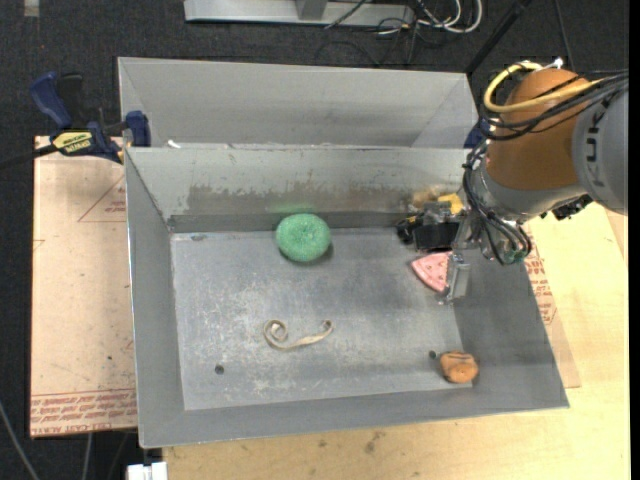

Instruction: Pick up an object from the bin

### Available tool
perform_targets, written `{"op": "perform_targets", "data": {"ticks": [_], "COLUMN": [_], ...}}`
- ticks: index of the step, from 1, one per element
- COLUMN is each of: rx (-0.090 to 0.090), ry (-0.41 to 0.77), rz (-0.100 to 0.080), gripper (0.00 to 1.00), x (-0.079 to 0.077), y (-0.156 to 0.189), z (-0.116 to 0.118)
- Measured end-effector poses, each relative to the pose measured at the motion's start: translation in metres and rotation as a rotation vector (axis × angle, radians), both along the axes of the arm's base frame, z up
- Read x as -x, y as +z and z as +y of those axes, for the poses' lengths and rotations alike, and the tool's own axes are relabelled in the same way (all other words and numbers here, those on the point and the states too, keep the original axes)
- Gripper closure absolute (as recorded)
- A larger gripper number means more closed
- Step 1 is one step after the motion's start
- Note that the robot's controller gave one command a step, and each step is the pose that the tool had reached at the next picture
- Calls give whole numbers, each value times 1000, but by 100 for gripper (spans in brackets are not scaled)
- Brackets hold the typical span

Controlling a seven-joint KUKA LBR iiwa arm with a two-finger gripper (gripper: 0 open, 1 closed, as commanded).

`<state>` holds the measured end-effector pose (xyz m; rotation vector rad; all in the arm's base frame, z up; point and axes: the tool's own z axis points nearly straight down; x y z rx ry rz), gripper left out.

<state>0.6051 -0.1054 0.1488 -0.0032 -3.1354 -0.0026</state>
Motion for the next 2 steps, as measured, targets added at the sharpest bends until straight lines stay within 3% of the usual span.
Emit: {"op": "perform_targets", "data": {"ticks": [2], "rx": [2], "ry": [-10], "rz": [-8], "gripper": [0], "x": [-11], "y": [4], "z": [2]}}
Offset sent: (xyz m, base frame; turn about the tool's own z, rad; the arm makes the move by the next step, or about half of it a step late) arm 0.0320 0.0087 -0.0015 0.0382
